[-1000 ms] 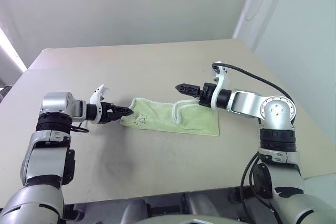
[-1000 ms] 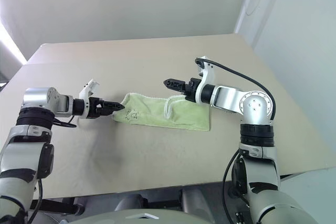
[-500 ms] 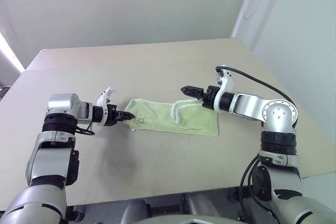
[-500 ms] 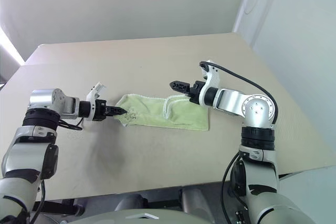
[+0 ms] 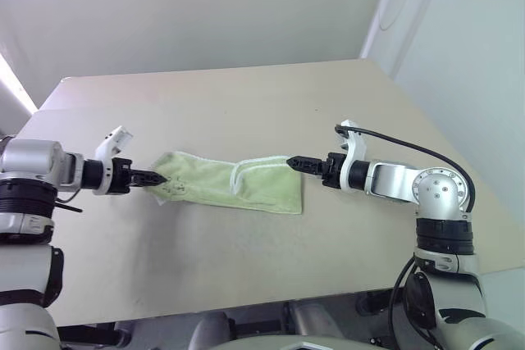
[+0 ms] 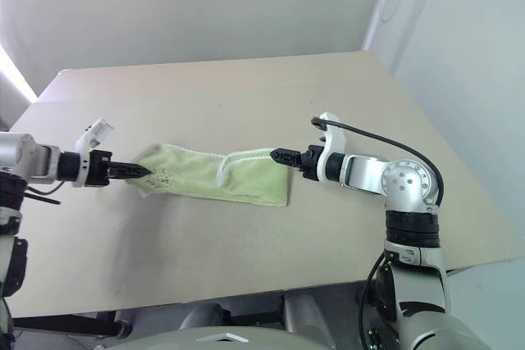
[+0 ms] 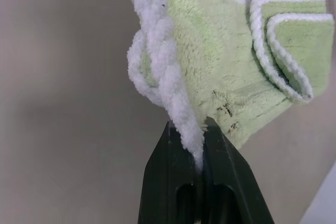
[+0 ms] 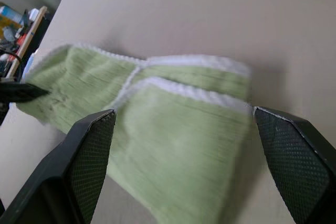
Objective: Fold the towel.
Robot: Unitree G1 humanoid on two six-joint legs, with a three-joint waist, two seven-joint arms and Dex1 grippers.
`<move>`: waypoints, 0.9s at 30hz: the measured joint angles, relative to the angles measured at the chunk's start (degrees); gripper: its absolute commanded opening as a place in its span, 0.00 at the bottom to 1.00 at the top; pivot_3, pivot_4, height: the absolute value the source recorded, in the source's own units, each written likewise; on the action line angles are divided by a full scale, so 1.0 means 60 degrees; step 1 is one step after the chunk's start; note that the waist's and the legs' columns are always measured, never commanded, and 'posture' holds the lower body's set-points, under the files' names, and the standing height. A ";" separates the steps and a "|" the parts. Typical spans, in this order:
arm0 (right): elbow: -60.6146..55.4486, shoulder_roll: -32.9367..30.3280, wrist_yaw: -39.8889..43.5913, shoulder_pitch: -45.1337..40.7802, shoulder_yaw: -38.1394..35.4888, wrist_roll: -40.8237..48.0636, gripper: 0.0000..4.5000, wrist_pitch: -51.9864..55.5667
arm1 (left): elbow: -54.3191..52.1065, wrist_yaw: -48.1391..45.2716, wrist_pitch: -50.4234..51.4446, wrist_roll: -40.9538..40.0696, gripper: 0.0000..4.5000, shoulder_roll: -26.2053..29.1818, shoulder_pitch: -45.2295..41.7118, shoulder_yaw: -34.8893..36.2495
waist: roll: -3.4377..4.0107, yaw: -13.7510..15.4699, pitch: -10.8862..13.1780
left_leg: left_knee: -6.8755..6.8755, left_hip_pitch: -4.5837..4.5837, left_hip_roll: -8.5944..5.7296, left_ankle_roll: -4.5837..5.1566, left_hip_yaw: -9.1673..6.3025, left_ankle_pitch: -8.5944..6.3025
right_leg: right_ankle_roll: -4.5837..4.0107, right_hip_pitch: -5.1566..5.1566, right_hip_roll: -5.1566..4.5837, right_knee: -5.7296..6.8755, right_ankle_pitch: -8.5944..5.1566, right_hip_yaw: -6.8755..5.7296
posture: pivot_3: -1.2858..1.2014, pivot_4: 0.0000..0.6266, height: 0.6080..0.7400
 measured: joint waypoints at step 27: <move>-0.2237 -0.1239 0.1959 0.1863 0.0256 -0.1599 0.98 -0.0721 | 0.0423 -0.1334 -0.0205 0.0221 0.00 -0.4222 -0.3197 -0.2795 | -0.0002 0.0030 0.0006 | 0.0015 0.0006 -0.0010 0.0002 0.0003 -0.0001 | -0.0001 0.0024 0.0010 -0.0006 -0.0004 0.0014 | 0.52 0.00 0.79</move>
